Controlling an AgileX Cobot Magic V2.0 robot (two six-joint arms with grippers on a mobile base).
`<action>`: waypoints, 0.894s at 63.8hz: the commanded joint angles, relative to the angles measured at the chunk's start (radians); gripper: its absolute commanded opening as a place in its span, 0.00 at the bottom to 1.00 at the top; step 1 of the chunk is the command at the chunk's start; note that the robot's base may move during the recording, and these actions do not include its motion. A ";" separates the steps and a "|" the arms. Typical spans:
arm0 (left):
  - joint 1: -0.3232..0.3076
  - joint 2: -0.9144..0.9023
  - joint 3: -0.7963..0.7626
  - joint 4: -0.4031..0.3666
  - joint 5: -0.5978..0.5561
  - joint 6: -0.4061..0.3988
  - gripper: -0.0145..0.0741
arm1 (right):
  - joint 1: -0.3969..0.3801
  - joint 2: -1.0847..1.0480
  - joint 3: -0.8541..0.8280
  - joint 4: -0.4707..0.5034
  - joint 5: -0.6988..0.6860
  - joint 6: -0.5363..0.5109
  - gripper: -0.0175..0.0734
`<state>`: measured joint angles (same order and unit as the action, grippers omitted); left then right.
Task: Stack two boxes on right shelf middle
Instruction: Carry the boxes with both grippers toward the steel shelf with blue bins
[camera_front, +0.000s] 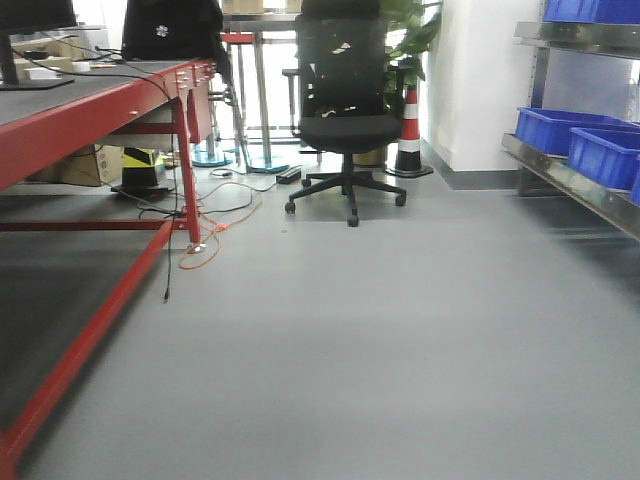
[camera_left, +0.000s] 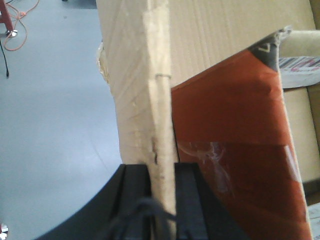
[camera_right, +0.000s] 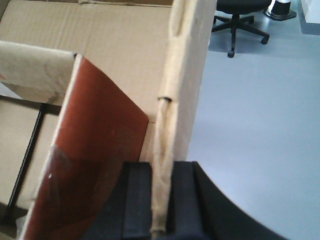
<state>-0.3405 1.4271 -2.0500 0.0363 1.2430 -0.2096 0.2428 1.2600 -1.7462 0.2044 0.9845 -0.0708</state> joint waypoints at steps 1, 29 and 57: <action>0.003 -0.015 -0.011 0.031 -0.038 -0.001 0.04 | -0.010 -0.014 -0.010 -0.035 -0.050 -0.019 0.02; 0.003 -0.015 -0.011 0.031 -0.038 -0.001 0.04 | -0.010 -0.014 -0.010 -0.035 -0.050 -0.019 0.02; 0.003 -0.015 -0.011 0.031 -0.038 -0.001 0.04 | -0.010 -0.014 -0.010 -0.035 -0.050 -0.019 0.02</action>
<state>-0.3405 1.4271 -2.0500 0.0401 1.2430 -0.2096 0.2428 1.2600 -1.7462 0.2065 0.9845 -0.0711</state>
